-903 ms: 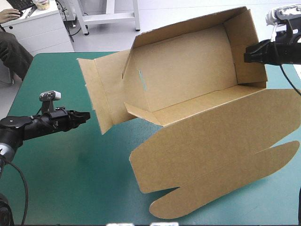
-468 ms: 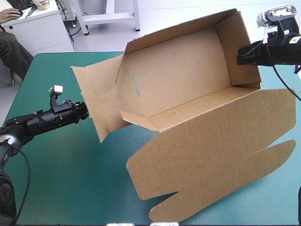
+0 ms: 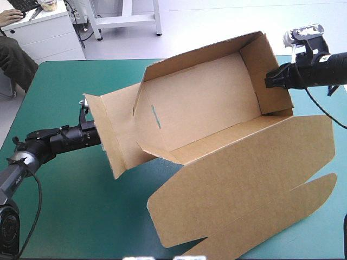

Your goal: Fold the box

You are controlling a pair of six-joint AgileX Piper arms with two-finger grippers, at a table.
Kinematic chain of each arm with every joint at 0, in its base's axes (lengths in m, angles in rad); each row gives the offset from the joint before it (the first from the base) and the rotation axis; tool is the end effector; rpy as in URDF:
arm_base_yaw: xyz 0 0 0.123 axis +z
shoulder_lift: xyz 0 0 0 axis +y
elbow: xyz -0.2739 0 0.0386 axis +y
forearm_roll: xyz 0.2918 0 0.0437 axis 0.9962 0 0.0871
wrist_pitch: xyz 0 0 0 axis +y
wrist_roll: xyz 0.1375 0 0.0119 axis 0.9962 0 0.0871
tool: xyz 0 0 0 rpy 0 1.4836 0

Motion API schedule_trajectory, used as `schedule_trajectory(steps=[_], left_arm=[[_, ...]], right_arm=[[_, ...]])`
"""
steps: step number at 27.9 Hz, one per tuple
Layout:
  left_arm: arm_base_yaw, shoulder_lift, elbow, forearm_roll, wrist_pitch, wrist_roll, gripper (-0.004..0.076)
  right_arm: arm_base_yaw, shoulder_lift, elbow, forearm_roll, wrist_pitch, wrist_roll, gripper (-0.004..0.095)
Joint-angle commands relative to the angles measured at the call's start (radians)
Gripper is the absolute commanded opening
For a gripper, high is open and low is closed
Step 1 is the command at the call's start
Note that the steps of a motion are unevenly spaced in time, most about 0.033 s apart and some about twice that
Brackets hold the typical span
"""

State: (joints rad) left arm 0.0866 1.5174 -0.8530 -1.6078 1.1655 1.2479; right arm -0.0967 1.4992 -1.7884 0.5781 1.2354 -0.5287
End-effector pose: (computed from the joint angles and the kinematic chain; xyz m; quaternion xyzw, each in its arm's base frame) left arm 0.3384 -0.0979 0.2274 0.0952 0.7644 -0.5356 0.3461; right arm 0.3736 0.0353 0.4392 -0.1983 0.8763 0.1684 0.4054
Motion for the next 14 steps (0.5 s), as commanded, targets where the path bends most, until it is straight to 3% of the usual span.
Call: schedule_trajectory(steps=[1, 14], left_arm=[[-0.049, -0.036, -0.055, -0.069, 0.127, -0.009, 0.0615], [-0.146, -0.061, -0.245, -0.081, 0.127, -0.073, 0.0615]], right_arm=[[0.023, -0.037, -0.013, -0.007, -0.089, 0.018, -0.0018], [0.16, -0.029, -0.009, -0.231, -0.327, 0.182, -0.0013]])
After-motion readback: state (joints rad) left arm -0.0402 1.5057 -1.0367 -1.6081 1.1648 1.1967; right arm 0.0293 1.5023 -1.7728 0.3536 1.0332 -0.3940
